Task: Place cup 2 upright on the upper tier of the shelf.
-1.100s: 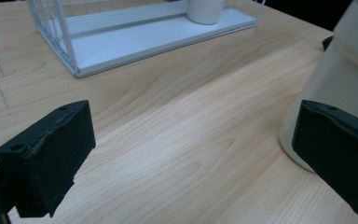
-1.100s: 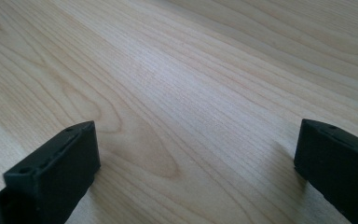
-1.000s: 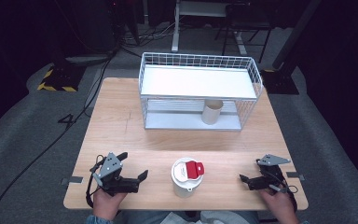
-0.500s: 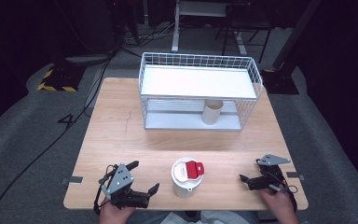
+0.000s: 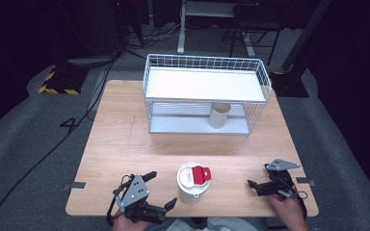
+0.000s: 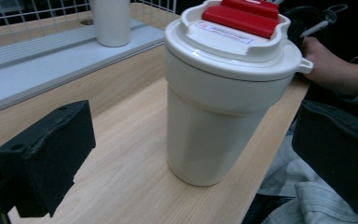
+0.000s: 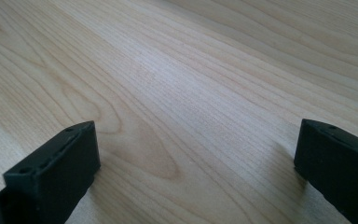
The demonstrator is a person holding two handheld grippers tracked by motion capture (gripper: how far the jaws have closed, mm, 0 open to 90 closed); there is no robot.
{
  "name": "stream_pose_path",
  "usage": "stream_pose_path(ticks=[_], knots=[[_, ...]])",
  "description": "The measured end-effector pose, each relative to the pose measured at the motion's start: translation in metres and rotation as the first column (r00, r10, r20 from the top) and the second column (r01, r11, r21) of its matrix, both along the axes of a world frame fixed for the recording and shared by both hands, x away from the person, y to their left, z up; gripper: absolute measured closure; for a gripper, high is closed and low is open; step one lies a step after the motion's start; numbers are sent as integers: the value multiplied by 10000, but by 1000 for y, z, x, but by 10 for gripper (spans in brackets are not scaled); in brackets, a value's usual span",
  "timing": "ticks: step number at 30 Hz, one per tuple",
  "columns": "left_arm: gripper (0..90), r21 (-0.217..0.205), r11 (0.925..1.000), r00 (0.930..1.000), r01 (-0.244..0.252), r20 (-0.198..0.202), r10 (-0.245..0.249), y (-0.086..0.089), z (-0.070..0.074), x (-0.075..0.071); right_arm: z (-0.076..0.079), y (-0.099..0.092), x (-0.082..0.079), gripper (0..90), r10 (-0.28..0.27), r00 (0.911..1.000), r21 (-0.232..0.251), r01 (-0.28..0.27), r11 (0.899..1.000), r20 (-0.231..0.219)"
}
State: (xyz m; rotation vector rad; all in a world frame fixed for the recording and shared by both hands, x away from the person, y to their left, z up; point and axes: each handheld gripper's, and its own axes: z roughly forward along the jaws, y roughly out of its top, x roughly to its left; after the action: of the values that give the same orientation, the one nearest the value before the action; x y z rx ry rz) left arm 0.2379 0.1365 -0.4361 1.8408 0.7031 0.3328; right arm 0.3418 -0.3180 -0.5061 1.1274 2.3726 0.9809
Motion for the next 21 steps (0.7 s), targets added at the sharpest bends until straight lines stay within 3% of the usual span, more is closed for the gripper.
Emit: stream_pose_path(ticks=[14,21], knots=[[0,-486,9959,9971,765,91,-761,-27,-9,5,0,0,0,1,-1,10000,0,1,10000,1],[0,-219,9974,9976,689,55,-688,-38,-17,13,0,0,0,1,1,10000,1,-1,10000,0]])
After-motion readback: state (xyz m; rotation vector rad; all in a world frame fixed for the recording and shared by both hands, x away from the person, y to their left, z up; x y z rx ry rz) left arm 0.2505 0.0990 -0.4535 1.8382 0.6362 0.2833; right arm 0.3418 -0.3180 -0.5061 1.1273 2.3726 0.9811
